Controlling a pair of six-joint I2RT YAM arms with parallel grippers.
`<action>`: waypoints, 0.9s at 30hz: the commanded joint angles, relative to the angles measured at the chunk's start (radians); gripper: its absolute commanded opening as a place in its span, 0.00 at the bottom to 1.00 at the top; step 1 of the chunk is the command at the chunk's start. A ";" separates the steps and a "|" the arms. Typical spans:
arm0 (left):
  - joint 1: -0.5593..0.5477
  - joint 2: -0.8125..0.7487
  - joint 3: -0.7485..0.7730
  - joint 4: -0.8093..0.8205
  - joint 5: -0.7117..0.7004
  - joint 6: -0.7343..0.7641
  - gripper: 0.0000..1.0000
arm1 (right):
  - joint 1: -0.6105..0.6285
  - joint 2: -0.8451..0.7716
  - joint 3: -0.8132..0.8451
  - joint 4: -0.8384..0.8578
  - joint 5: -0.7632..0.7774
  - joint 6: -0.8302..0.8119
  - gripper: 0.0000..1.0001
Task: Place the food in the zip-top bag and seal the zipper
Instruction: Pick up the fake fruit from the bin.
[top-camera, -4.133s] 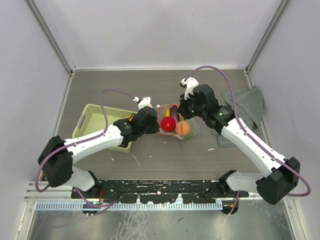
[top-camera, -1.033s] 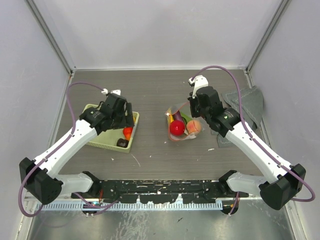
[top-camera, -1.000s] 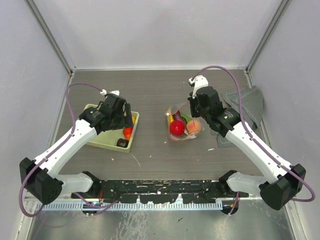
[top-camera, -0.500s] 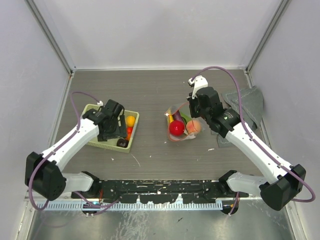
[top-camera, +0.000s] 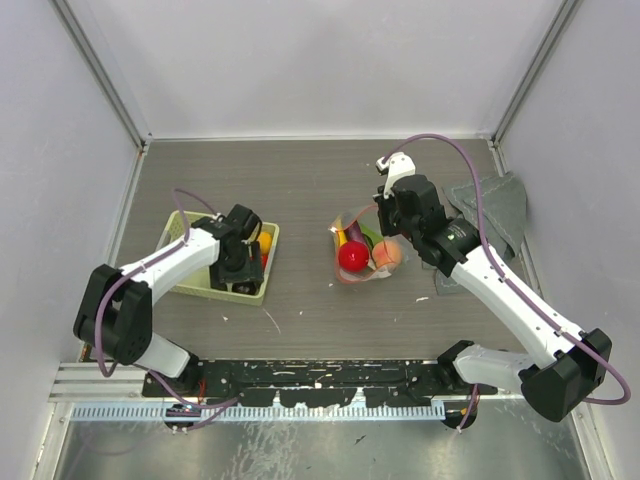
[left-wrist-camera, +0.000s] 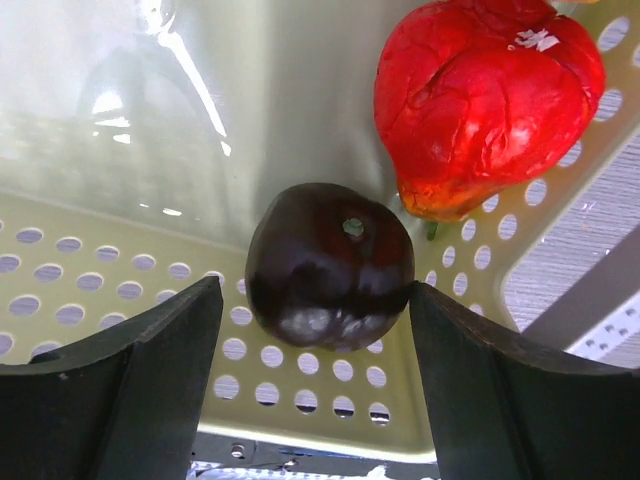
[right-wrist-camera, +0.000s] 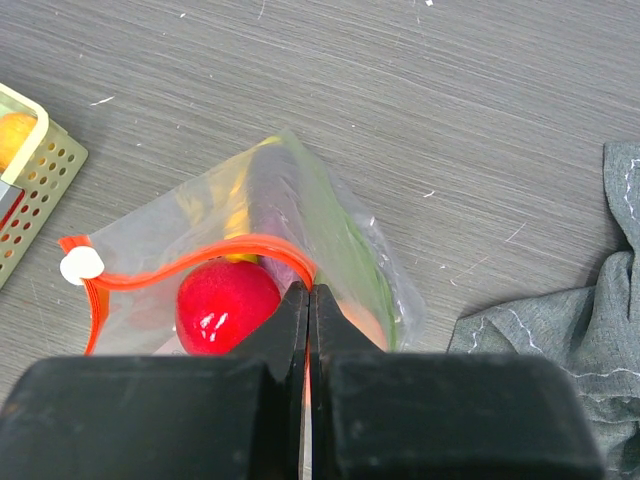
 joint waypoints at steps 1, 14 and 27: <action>0.008 0.025 -0.018 0.063 0.024 0.013 0.74 | 0.001 -0.031 0.006 0.066 0.001 0.010 0.00; 0.010 -0.037 -0.023 0.075 0.014 0.001 0.39 | 0.001 -0.030 0.005 0.064 0.000 0.011 0.00; -0.045 -0.380 0.004 0.178 0.043 0.021 0.33 | 0.002 -0.027 0.014 0.062 -0.001 0.010 0.00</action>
